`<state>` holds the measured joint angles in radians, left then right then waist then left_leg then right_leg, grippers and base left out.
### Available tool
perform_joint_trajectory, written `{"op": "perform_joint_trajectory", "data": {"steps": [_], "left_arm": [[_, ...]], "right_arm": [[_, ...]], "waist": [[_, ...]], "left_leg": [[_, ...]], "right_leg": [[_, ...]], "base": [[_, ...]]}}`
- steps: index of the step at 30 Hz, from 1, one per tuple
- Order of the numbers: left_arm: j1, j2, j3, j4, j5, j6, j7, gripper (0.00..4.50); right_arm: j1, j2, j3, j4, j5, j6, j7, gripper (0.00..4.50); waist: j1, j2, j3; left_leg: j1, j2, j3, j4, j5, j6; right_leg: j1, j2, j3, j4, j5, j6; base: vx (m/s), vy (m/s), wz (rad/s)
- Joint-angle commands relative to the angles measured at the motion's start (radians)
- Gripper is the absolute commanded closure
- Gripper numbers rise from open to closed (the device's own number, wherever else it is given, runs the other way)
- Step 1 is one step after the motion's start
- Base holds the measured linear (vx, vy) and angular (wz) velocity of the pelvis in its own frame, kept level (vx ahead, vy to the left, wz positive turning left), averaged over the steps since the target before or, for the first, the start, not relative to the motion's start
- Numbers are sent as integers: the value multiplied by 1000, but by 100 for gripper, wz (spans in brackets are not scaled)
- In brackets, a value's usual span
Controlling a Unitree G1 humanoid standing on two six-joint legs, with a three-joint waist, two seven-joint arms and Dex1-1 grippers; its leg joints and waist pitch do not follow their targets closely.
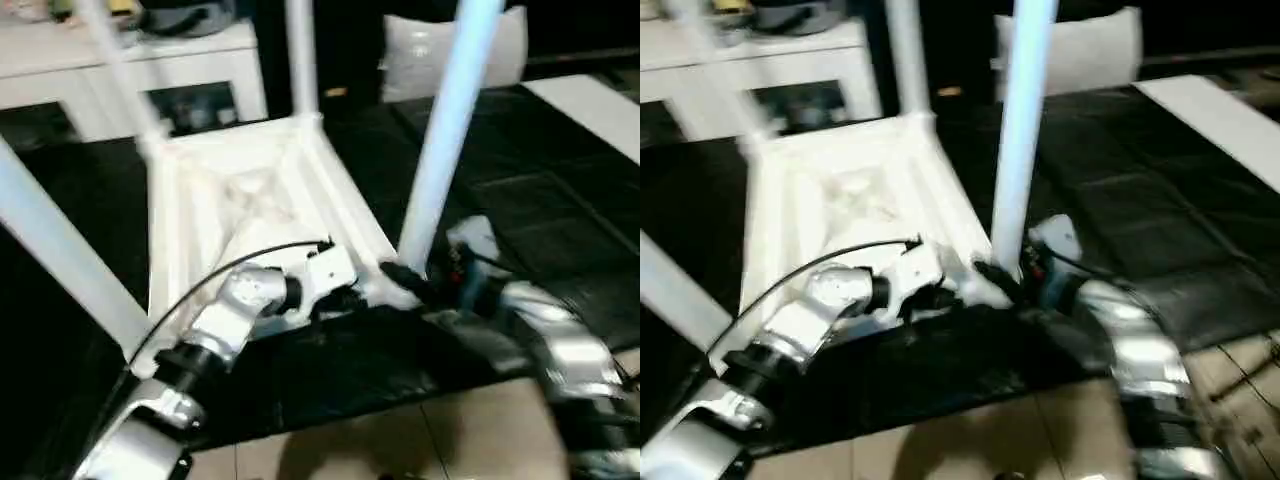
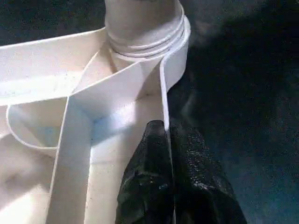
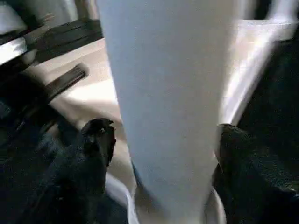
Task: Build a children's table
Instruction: Rotate leg to tighten
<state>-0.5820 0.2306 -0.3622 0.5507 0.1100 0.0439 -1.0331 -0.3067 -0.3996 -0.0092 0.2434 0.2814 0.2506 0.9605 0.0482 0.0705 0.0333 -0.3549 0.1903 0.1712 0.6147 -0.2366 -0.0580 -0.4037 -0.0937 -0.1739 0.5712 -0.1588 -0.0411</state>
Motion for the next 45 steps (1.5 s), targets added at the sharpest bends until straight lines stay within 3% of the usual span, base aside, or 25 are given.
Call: {"op": "perform_joint_trajectory", "data": {"steps": [1,8,9,11,12,18,22,23,25,28,33,37,38,39,41,43,45], "left_arm": [[-13,18,-26,3,-4,-62,-71,450],[-25,89,-63,26,-35,-154,-258,450],[-32,101,-71,30,-49,-167,-317,450],[-32,101,-71,30,-49,-167,-317,450],[-39,107,-79,34,-62,-179,-371,450],[-54,115,-112,46,-62,-213,-441,450],[-57,111,-114,54,-57,-221,-443,450],[-59,107,-113,63,-53,-228,-441,450],[-61,104,-111,72,-52,-235,-441,450],[-57,104,-109,71,-56,-231,-444,450],[-52,105,-105,69,-67,-223,-444,450],[-46,74,-58,73,-78,-111,-336,450],[-46,74,-58,73,-78,-111,-336,450],[-36,51,-37,57,-88,-37,-281,450],[-29,41,-29,43,-91,1,-255,450],[-19,27,-24,24,-93,33,-226,450],[-9,-9,-15,-12,-90,93,-159,450]], "right_arm": [[5,-24,8,-32,30,13,65,54],[25,-132,64,-53,57,-3,283,54],[23,-150,81,-43,45,-39,327,71],[23,-150,81,-43,45,-39,327,71],[18,-162,105,-34,35,-46,370,92],[7,-176,151,-25,35,-41,441,146],[5,-179,167,-18,27,-48,463,168],[3,-180,174,-12,25,-53,472,180],[-3,-181,181,-3,27,-56,481,195],[-6,-179,181,2,31,-55,484,232],[-5,-172,176,3,45,-46,488,248],[17,-119,150,-35,64,12,379,251],[17,-119,150,-35,64,12,379,251],[3,-54,141,-26,11,47,209,252],[-8,-20,135,-17,-13,68,127,253],[-23,21,125,-4,-29,87,43,254],[-50,87,117,23,-59,103,-78,254]], "waist": [[6,-19,-65],[28,-20,-65],[33,-21,-65],[39,-21,-63],[43,-19,-63],[56,-22,-66],[63,-23,-66],[62,-31,-67],[63,-27,-66],[63,-29,-65],[62,-29,-66],[62,-28,-63],[58,-27,-61],[54,-29,-60],[43,-30,-55],[14,-28,-52],[-9,-32,-54]], "left_leg": [[-7,43,-16,-61,-35,152],[-6,45,-13,-61,-46,144],[-4,46,-13,-62,-51,137],[-1,46,-11,-63,-62,127],[0,46,-12,-64,-63,122],[-2,48,-12,-63,-49,124],[-3,50,-13,-63,-40,121],[-3,51,-13,-64,-39,120],[-2,48,-11,-63,-46,118],[-3,47,-12,-64,-49,114],[-3,46,-11,-63,-47,114],[-2,45,-11,-64,-47,107],[-2,46,-11,-66,-53,102],[-1,43,-10,-67,-65,91],[2,35,-11,-68,-92,66],[-5,26,-15,-67,-123,46],[-6,25,-16,-66,-134,51]], "right_leg": [[71,-72,68,-70,-272,-85],[67,-72,69,-69,-296,-75],[66,-74,68,-70,-310,-76],[64,-74,69,-73,-335,-71],[64,-73,69,-74,-340,-72],[66,-75,71,-68,-313,-77],[66,-75,71,-67,-310,-76],[67,-75,71,-66,-309,-74],[66,-76,70,-70,-330,-68],[67,-75,69,-71,-343,-59],[67,-74,69,-72,-344,-55],[66,-73,67,-76,-359,-54],[65,-73,68,-77,-369,-52],[65,-72,65,-80,-394,-43],[63,-71,59,-93,-456,-22],[68,-69,47,-103,-515,13],[68,-68,47,-104,-505,18]], "base": [[0,0,0],[0,0,0],[0,0,0],[0,0,0],[0,0,0],[0,0,0],[0,0,0],[0,0,0],[0,0,0],[0,0,0],[0,0,0],[0,0,0],[0,0,0],[0,0,0],[0,0,0],[0,0,0],[0,0,0]]}}
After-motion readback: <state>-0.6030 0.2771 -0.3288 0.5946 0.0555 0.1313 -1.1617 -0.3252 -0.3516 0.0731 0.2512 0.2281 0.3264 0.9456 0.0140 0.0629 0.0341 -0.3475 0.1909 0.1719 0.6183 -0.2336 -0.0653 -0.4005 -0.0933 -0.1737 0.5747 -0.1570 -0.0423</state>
